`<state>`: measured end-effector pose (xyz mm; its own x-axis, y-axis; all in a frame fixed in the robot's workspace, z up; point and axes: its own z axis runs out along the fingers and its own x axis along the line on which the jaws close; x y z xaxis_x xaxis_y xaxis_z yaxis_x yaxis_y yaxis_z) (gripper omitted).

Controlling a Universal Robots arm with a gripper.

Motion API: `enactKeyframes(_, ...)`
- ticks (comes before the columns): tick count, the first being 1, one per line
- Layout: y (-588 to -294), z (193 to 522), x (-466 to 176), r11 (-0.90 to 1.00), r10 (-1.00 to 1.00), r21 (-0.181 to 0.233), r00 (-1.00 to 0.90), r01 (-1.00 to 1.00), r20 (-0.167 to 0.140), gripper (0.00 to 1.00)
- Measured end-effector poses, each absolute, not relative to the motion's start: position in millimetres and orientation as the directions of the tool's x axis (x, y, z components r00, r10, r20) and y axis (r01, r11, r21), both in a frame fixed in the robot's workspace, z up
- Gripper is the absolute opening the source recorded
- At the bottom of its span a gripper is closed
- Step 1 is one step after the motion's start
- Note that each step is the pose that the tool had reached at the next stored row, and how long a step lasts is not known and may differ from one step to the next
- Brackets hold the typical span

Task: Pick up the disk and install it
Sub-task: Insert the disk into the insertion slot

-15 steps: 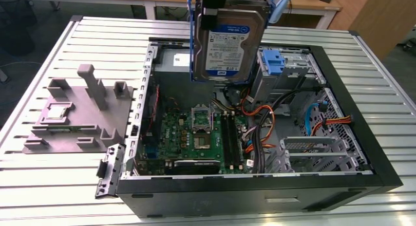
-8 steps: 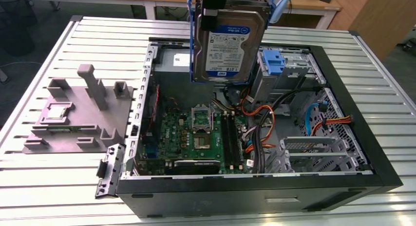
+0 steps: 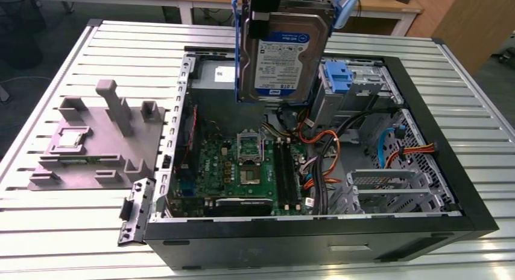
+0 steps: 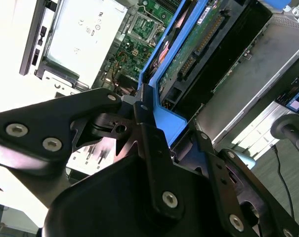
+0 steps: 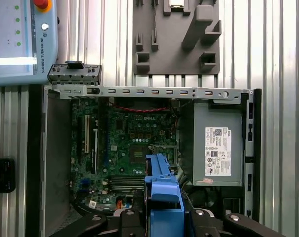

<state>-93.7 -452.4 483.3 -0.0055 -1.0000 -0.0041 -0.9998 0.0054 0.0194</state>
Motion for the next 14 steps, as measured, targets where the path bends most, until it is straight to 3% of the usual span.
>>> enactKeyframes(14, -464.1, 482.4, -86.2, 0.005, -1.0, 0.019, -0.006, -1.0, -0.004, 0.36)
